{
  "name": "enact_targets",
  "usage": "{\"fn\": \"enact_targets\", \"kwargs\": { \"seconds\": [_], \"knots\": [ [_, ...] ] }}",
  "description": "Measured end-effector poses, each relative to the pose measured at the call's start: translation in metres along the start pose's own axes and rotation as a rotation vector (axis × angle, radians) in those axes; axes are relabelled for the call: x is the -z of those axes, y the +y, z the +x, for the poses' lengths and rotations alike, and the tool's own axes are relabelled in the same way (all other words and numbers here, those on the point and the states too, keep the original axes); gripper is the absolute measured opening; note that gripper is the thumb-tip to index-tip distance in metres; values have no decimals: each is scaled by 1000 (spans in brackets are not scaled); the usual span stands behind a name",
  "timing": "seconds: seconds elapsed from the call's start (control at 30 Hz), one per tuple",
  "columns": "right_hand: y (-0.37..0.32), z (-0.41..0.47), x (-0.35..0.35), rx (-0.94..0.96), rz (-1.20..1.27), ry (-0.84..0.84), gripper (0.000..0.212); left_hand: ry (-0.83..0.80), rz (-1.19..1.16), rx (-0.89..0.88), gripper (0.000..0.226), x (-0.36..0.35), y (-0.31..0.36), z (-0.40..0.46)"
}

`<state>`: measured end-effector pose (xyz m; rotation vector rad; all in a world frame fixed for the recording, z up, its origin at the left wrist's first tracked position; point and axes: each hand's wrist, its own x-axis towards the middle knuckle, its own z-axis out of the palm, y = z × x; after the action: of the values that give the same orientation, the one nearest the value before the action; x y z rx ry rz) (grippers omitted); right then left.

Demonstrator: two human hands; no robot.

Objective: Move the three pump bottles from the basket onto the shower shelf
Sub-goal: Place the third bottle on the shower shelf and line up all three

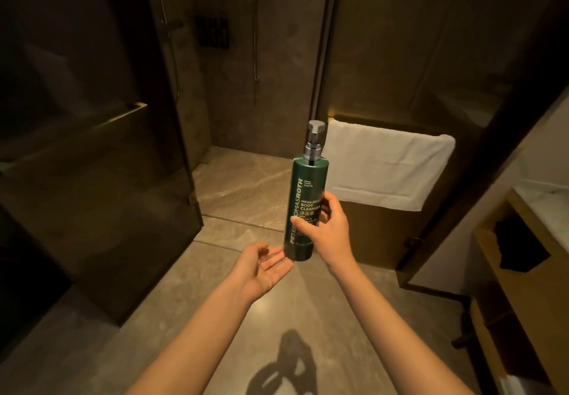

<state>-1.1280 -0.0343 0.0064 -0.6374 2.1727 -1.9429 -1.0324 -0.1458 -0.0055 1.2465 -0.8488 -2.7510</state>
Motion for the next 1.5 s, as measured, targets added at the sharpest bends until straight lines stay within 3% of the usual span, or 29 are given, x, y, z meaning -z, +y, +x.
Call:
{"fn": "enact_targets", "kwargs": {
  "seconds": [0.43, 0.57, 0.73, 1.1, 1.5],
  "knots": [
    [30, 275, -68, 43, 43, -212, 70, 130, -126, -124, 31, -81, 174, 157],
    [32, 344, -95, 70, 55, -261, 70, 159, -186, -151, 42, -98, 227, 192],
    [2, 434, -126, 64, 48, -280, 69, 145, -227, -158, 47, -128, 310, 223],
    [15, 635, -232, 59, 37, -163, 70, 52, -177, -98, 51, -146, 505, 371],
    [51, 839, -289, 26, -23, -121, 62, 103, -197, -54, 50, -206, 656, 523]
  ]
}}
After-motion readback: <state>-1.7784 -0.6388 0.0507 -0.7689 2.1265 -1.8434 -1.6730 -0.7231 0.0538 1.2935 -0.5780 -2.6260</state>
